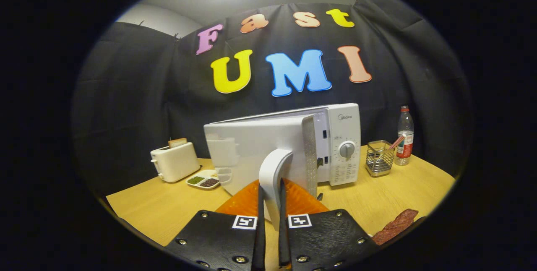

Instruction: Open the microwave, put the food inside, and close the microwave door.

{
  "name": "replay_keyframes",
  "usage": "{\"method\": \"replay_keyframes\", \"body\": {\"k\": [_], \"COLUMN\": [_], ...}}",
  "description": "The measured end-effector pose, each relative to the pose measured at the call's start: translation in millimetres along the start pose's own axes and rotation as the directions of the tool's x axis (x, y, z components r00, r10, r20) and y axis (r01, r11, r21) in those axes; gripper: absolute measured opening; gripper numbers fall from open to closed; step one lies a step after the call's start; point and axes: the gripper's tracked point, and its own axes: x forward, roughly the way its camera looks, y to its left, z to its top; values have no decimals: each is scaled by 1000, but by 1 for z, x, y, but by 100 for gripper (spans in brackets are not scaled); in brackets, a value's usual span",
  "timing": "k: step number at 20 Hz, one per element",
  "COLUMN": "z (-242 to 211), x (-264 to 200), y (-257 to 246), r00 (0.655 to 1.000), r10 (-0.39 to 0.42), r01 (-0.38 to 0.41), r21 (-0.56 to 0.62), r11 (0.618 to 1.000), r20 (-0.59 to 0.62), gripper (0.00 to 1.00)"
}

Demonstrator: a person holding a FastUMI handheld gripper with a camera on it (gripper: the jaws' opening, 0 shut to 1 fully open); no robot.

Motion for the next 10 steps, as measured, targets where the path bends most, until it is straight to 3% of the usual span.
{"method": "replay_keyframes", "body": {"k": [5,10], "z": [-13,-23], "x": [-26,-37], "y": [69,124], "r00": [996,998], "r10": [88,37], "r01": [-88,-37], "r21": [21,0], "r11": [996,999], "r20": [9,45], "gripper": [12,12]}}
